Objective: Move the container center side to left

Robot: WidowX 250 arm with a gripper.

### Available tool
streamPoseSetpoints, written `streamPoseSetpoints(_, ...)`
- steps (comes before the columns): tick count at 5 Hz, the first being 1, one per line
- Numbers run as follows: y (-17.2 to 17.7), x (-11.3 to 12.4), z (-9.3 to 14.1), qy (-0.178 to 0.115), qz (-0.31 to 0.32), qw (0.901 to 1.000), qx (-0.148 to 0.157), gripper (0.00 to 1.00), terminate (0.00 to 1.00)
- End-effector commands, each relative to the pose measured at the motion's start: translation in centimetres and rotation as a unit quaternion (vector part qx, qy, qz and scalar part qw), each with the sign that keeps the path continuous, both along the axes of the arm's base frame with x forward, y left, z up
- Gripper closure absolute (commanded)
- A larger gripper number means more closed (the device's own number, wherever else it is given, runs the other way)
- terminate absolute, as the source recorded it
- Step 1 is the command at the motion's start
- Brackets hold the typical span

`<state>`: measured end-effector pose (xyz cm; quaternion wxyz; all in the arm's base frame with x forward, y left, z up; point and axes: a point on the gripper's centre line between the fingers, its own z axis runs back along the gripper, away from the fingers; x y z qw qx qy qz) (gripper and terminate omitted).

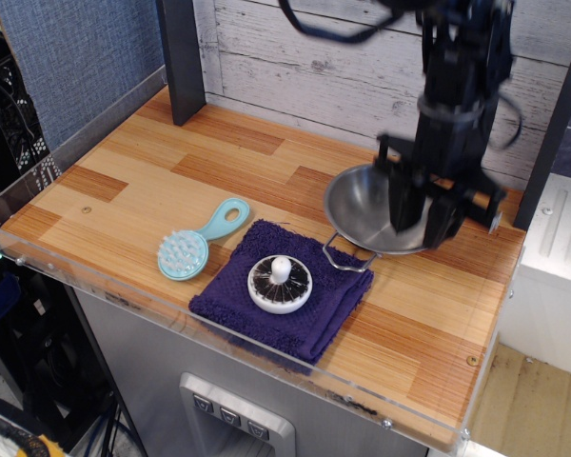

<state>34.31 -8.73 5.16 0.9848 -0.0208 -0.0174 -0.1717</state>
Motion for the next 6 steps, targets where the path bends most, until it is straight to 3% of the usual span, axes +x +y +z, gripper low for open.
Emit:
streamPoseSetpoints(1, 3.6, -2.8, 10.5, -0.133, 0.038, 0.9882, -0.066, 0.0, 0.0)
streamPoseSetpoints(2, 6.4, -4.9, 15.3, -0.161, 0.083, 0.9795, -0.088, 0.0, 0.0)
streamPoseSetpoints(3, 8.3, -6.3, 17.8, -0.148, 0.126, 0.98, -0.042, 0.0, 0.0)
streamPoseSetpoints(4, 8.8, -6.5, 18.1, -0.136, 0.136, 0.9812, -0.012, 0.0, 0.0)
streamPoseSetpoints(6, 9.0, -6.2, 17.7, -0.099, 0.127, 0.9868, 0.021, 0.0, 0.0)
